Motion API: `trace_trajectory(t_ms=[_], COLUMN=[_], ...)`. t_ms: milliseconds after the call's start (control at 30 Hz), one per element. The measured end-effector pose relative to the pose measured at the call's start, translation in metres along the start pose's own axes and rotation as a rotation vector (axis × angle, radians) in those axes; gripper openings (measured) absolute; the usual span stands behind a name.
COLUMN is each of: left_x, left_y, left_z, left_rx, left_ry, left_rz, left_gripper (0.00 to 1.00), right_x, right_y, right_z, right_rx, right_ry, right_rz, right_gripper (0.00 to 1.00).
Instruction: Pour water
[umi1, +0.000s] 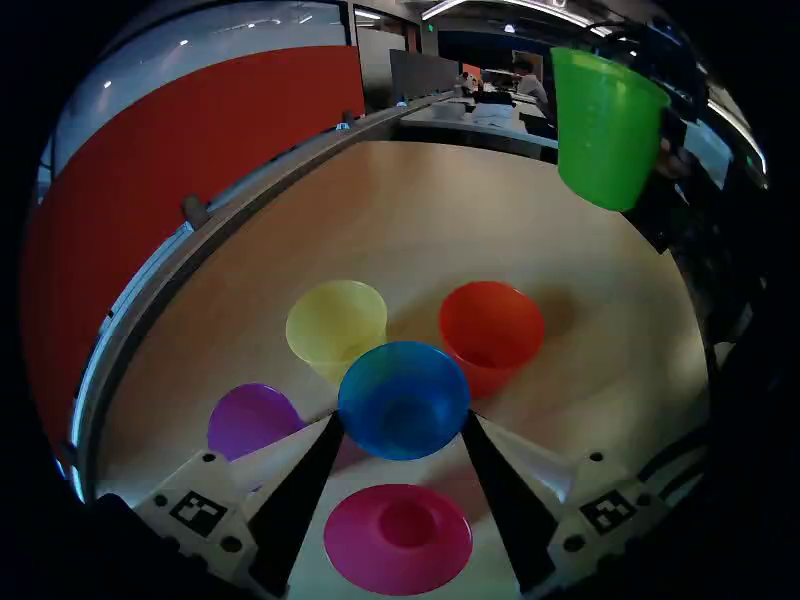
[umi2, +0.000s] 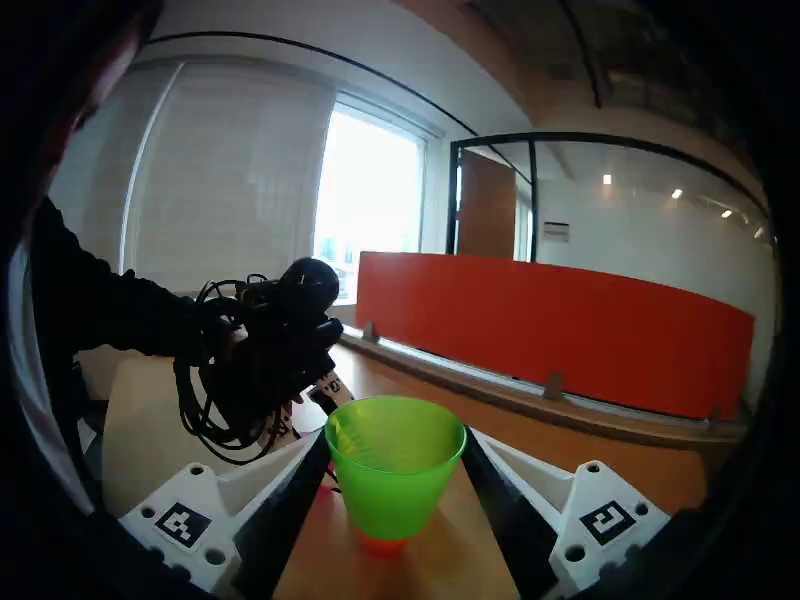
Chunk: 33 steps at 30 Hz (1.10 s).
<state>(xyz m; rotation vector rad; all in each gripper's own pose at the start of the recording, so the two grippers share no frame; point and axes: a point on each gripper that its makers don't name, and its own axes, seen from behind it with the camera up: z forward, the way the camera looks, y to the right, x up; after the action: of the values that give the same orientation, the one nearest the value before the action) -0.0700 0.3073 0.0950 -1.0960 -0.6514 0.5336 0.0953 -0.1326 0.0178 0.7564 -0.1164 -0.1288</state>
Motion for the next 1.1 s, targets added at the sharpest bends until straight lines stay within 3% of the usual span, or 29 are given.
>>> trace_trajectory(t_ms=[1100], left_x=[0.001], left_y=[0.001], left_z=[0.024], left_rx=[0.010], left_ry=[0.007], left_rz=[-0.022], left_gripper=[0.86], right_x=[-0.007], right_y=[0.003], right_z=[-0.002], right_rx=[-0.007], right_ry=[-0.014], right_rz=[-0.004], right_gripper=[0.93])
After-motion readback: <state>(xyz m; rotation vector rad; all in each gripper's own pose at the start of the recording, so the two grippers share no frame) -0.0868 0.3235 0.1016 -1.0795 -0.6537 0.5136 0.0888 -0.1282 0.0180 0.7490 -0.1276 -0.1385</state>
